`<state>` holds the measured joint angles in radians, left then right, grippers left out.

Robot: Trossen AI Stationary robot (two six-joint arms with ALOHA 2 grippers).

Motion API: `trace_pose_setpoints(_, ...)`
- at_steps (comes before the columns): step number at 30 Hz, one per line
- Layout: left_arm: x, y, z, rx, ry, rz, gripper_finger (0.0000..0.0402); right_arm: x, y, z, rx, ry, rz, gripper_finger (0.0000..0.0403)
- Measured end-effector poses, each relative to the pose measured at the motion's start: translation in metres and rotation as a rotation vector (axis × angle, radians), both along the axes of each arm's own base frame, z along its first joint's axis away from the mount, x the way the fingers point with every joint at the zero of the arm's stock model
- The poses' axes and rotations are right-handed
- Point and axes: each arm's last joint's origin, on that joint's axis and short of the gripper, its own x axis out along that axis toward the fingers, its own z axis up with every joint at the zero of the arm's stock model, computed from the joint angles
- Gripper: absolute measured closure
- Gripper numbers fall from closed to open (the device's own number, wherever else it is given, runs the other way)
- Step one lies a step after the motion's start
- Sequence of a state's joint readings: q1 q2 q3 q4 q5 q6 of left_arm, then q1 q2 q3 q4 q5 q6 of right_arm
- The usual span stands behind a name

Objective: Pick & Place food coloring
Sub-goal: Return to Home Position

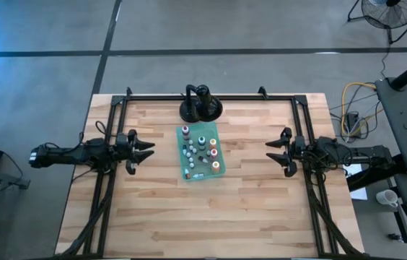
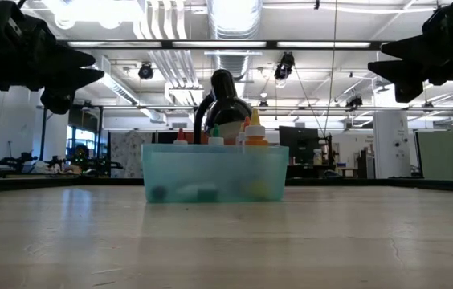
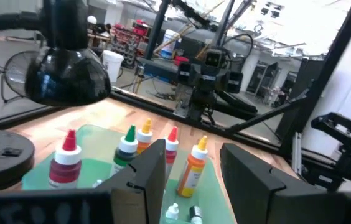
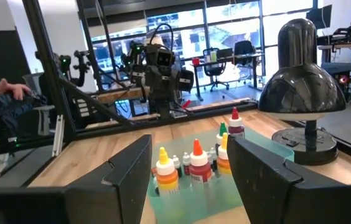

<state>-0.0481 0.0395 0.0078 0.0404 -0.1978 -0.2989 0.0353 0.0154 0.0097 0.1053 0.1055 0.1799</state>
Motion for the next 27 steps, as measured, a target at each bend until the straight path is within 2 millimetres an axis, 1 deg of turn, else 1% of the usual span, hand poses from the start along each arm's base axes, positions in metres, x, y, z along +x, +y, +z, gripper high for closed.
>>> trace_pose_setpoints(5, -0.003, 0.005, 0.003, -0.001, -0.041, 0.051, 0.0275, 0.000, 0.000, 0.000, 0.000, 0.000, 0.000, 0.0202)
trace_pose_setpoints(11, -0.003, 0.013, 0.003, 0.001, -0.045, 0.127, 0.0275, 0.000, 0.000, 0.000, 0.000, 0.000, 0.000, 0.0202)
trace_pose_setpoints(25, -0.004, 0.013, 0.003, 0.003, -0.046, 0.135, 0.0275, 0.000, 0.000, 0.000, 0.000, 0.000, 0.000, 0.0202)
trace_pose_setpoints(27, -0.003, 0.013, 0.003, 0.029, -0.038, 0.123, 0.0275, 0.000, 0.000, 0.000, 0.000, 0.000, 0.000, 0.0202)
